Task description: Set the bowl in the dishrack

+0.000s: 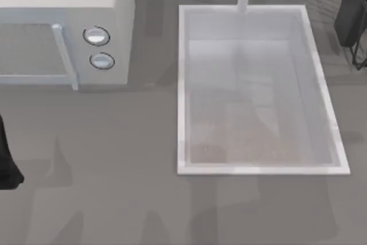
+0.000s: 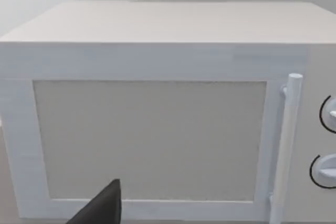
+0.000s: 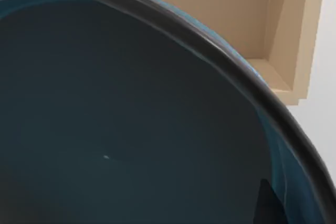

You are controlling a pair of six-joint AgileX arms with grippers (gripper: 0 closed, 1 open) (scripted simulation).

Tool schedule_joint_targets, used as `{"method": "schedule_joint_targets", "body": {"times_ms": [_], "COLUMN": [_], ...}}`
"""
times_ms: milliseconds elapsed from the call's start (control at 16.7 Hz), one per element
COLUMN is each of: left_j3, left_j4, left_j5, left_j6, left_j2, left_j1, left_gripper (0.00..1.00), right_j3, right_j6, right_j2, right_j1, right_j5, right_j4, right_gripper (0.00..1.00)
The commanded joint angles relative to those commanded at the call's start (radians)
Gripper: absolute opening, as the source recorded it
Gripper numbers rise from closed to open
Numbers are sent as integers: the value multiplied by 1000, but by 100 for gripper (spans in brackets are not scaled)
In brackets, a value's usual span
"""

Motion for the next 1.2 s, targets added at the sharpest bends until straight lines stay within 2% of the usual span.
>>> {"method": "schedule_joint_targets", "body": {"times_ms": [180,360,780,1200], "left_j3": [0,0,0,0], "left_j4": [0,0,0,0], "left_j5": [0,0,0,0], "left_j6": [0,0,0,0], "left_j2": [0,0,0,0], "left_j1": [0,0,0,0], "left_gripper": [100,100,100,100], "right_j3": [-45,-84,-102,-102], "right_j6": [-1,0,0,0], "right_j2": [169,290,337,337], "right_j1": [75,137,164,164], "right_j5": [76,138,165,165], "right_j4": [233,382,437,437], "right_gripper": [0,0,0,53]}}
